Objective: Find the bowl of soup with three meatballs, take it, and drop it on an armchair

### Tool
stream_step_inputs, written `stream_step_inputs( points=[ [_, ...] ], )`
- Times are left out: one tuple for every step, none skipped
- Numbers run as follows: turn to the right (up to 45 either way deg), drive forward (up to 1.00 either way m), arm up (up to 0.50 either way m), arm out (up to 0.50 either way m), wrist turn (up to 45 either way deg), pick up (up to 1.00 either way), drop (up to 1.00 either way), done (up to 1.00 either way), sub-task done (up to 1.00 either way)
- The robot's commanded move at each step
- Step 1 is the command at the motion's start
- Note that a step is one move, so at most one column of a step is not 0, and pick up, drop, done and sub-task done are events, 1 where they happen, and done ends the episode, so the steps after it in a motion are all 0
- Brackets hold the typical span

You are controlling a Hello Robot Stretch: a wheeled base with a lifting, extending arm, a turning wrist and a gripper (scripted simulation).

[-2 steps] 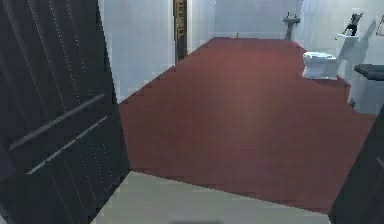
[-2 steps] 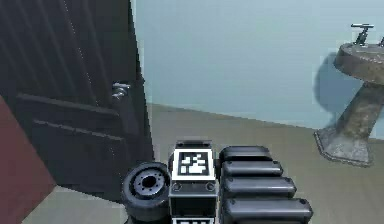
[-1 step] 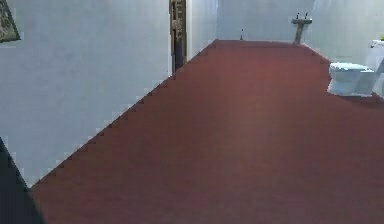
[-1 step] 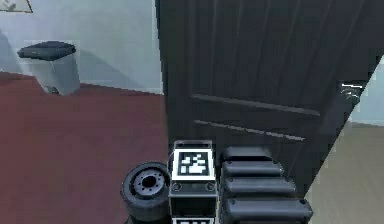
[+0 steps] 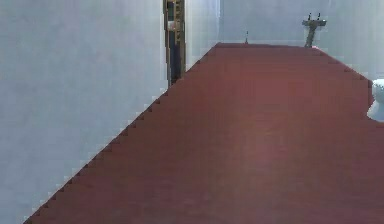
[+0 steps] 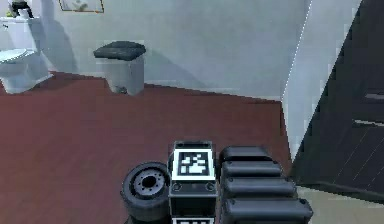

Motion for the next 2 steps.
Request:
stream_step_inputs(
  points=[
    [0.0, 1.0, 0.0, 0.0, 0.0, 0.0, 0.0, 0.0, 0.0],
    [3.0, 0.0, 0.0, 0.0, 0.0, 0.0, 0.0, 0.0, 0.0]
  ],
)
